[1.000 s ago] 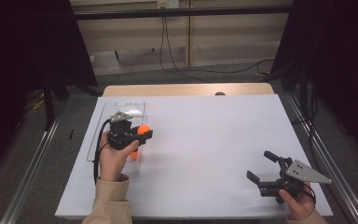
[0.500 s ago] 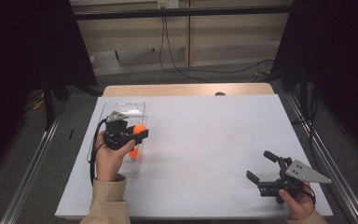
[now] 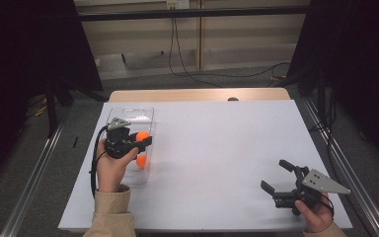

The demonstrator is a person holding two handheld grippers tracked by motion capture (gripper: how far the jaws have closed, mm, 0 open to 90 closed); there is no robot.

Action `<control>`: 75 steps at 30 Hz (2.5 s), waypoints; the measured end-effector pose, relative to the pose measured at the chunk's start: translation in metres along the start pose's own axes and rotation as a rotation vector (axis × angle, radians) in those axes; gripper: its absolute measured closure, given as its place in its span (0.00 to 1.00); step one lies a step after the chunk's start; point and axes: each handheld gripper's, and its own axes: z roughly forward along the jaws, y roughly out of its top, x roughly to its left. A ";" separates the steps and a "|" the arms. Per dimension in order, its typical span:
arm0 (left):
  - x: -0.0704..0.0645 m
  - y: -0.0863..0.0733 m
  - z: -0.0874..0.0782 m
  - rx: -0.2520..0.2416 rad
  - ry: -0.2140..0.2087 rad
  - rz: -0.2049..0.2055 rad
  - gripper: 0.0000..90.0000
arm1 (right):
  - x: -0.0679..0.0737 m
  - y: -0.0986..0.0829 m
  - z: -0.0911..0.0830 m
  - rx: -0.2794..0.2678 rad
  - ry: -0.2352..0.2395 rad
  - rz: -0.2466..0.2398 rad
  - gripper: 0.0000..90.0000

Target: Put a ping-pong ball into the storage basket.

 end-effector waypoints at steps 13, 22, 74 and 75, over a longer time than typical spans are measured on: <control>0.007 -0.003 -0.003 -0.005 0.028 -0.008 0.57 | 0.000 0.000 0.000 -0.001 0.000 0.002 0.02; 0.010 -0.004 -0.003 -0.004 0.044 -0.009 0.57 | 0.000 0.000 0.000 -0.001 -0.001 0.002 0.02; 0.032 -0.019 -0.001 0.022 0.150 -0.044 0.56 | 0.000 0.000 0.000 -0.002 0.002 0.003 0.02; 0.032 -0.020 -0.001 0.022 0.152 -0.043 0.56 | 0.000 0.000 0.000 -0.003 0.003 0.001 0.02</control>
